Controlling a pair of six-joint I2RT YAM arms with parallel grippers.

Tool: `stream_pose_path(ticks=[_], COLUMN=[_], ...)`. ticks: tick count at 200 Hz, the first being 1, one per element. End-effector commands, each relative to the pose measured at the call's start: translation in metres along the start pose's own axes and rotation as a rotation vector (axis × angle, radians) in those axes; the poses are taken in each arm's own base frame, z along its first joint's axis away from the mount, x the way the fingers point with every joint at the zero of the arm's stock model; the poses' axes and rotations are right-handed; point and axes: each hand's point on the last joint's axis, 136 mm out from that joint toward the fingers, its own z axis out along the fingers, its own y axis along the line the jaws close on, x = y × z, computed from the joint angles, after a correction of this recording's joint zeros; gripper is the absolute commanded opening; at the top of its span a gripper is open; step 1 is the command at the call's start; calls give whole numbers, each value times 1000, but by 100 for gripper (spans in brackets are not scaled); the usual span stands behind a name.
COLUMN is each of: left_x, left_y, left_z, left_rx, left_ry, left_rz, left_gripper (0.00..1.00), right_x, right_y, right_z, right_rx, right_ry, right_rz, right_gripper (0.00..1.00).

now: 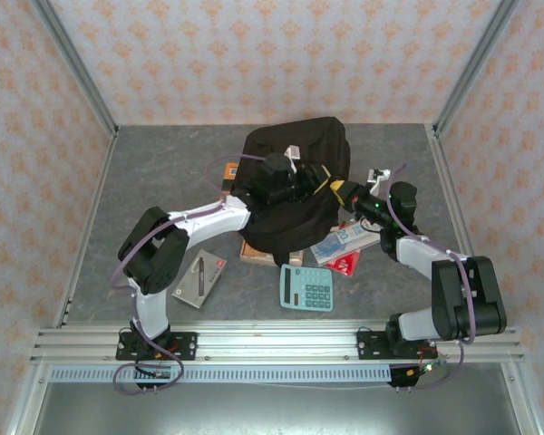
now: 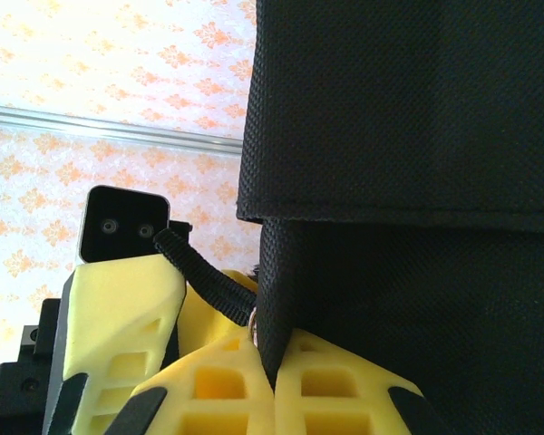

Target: Pack the student bag

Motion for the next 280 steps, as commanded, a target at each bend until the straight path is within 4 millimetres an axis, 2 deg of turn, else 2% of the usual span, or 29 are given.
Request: stream_pose_path(ticks=[1, 39, 61, 87, 161, 193, 221, 226, 238, 248, 258, 280], left_x=[-2, 0, 0, -2, -9, -14, -16, -16, -16, -15, -15, -14], left_y=[10, 17, 18, 18, 20, 19, 19, 20, 20, 19, 20, 21], left_z=[10, 16, 17, 16, 24, 23, 18, 17, 17, 17, 17, 15], left_rx=[22, 21, 10, 1, -3, -3, -18, -20, -19, -14, -15, -14], left_ry=[10, 20, 20, 10, 9, 3, -3, -4, -4, -2, -1, 1], left_rz=[-27, -43, -41, -28, -25, -21, 10, 12, 13, 13, 12, 13], left_gripper=[20, 20, 33, 35, 15, 0, 0, 0, 0, 0, 0, 0], right_x=[-3, -3, -3, -3, 0, -1, -6, -8, -12, -16, -21, -32], right_y=[29, 27, 26, 25, 24, 21, 17, 16, 14, 13, 10, 0], right_z=[-3, -3, -2, -1, 1, -1, -4, -5, -8, -11, -16, -25], right_rx=[-92, -88, -86, -83, -70, -37, 16, 26, 48, 73, 107, 179], right_ry=[-17, -18, -15, -13, 1, -9, -49, -59, -88, -123, -162, -233], right_rz=[-90, -85, -83, -83, -84, -91, -98, -96, -96, -98, -99, -84], right_gripper=[0, 0, 0, 0, 0, 0, 0, 12, 52, 75, 85, 87])
